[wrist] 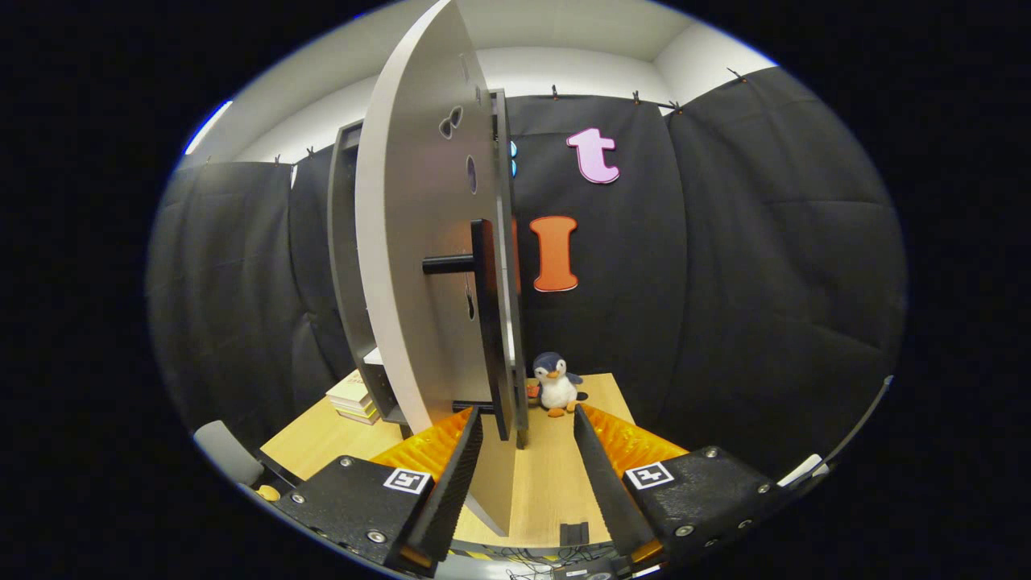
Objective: Open the shoe cabinet door, grab the shoes and put them into the shoe cabinet, then close the shoe cabinet door.
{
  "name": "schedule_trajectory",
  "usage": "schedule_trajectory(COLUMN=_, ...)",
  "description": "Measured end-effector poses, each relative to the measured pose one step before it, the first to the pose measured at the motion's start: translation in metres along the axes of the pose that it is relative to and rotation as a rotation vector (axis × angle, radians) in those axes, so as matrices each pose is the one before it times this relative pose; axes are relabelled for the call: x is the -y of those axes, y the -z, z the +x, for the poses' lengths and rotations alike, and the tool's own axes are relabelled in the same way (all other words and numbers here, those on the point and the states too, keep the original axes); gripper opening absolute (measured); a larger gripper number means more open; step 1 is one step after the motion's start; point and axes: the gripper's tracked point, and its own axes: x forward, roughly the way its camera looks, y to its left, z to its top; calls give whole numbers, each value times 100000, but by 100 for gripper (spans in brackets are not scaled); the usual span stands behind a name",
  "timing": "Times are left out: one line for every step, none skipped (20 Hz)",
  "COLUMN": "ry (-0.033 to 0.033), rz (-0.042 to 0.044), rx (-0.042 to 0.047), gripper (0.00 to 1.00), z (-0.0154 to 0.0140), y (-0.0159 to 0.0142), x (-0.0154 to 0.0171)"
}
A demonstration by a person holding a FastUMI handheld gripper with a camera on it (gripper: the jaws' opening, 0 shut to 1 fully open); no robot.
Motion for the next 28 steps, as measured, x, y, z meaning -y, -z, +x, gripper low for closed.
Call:
schedule_trajectory(ry=-2027, rz=-391, rx=232, gripper=74, z=-158, y=-11, x=-605)
schedule_trajectory(ry=-1682, rz=-672, rx=306, gripper=73, z=-17, y=-15, x=-612)
schedule_trajectory(ry=-1840, rz=-801, rx=318, gripper=73, z=222, y=-21, x=-694)
schedule_trajectory(ry=-2114, rz=-611, rx=156, gripper=73, z=508, y=160, x=-1135)
schedule_trajectory(ry=-2292, rz=-289, rx=48, gripper=73, z=306, y=137, x=-1021)
schedule_trajectory(ry=-2244, rz=-176, rx=326, gripper=73, z=298, y=-18, x=-622)
schedule_trajectory(ry=-2068, rz=-285, rx=435, gripper=73, z=269, y=-137, x=-806)
schedule_trajectory(ry=-1945, rz=-394, rx=378, gripper=73, z=420, y=-34, x=-949)
schedule_trajectory(ry=-1855, rz=-629, rx=464, gripper=73, z=520, y=-175, x=-956)
schedule_trajectory(ry=-1533, rz=-507, rx=519, gripper=73, z=366, y=-120, x=-743)
schedule_trajectory(ry=-1451, rz=-434, rx=180, gripper=73, z=315, y=53, x=-584)
schedule_trajectory(ry=-1151, rz=77, rx=-147, gripper=74, z=306, y=2, x=-507)
schedule_trajectory(ry=-1088, rz=483, rx=-210, gripper=75, z=385, y=4, x=-535)
schedule_trajectory(ry=-1079, rz=353, rx=-225, gripper=76, z=366, y=76, x=-654)
schedule_trajectory(ry=-882, rz=-381, rx=159, gripper=77, z=460, y=-139, x=-514)
schedule_trajectory(ry=-832, rz=-470, rx=58, gripper=77, z=472, y=-279, x=-491)
schedule_trajectory(ry=-927, rz=-762, rx=113, gripper=78, z=475, y=-124, x=-635)
schedule_trajectory(ry=-812, rz=-502, rx=67, gripper=79, z=463, y=-37, x=-624)
schedule_trajectory(ry=-728, rz=-160, rx=-81, gripper=80, z=636, y=-67, x=-505)
schedule_trajectory(ry=-732, rz=165, rx=49, gripper=82, z=790, y=-2, x=-514)
schedule_trajectory(ry=-618, rz=631, rx=148, gripper=85, z=740, y=-67, x=-663)
schedule_trajectory(ry=-472, rz=-243, rx=541, gripper=88, z=766, y=-62, x=-614)
schedule_trajectory(ry=-767, rz=-776, rx=1407, gripper=91, z=978, y=-475, x=-665)
schedule_trajectory(ry=-690, rz=-509, rx=152, gripper=94, z=1052, y=-51, x=-759)
schedule_trajectory(ry=-477, rz=72, rx=698, gripper=94, z=1149, y=-157, x=-620)
schedule_trajectory(ry=-465, rz=-208, rx=-127, gripper=94, z=1188, y=-100, x=-616)
schedule_trajectory(ry=-364, rz=527, rx=112, gripper=94, z=1113, y=-75, x=-728)
schedule_trajectory(ry=-413, rz=359, rx=-402, gripper=94, z=1097, y=53, x=-661)
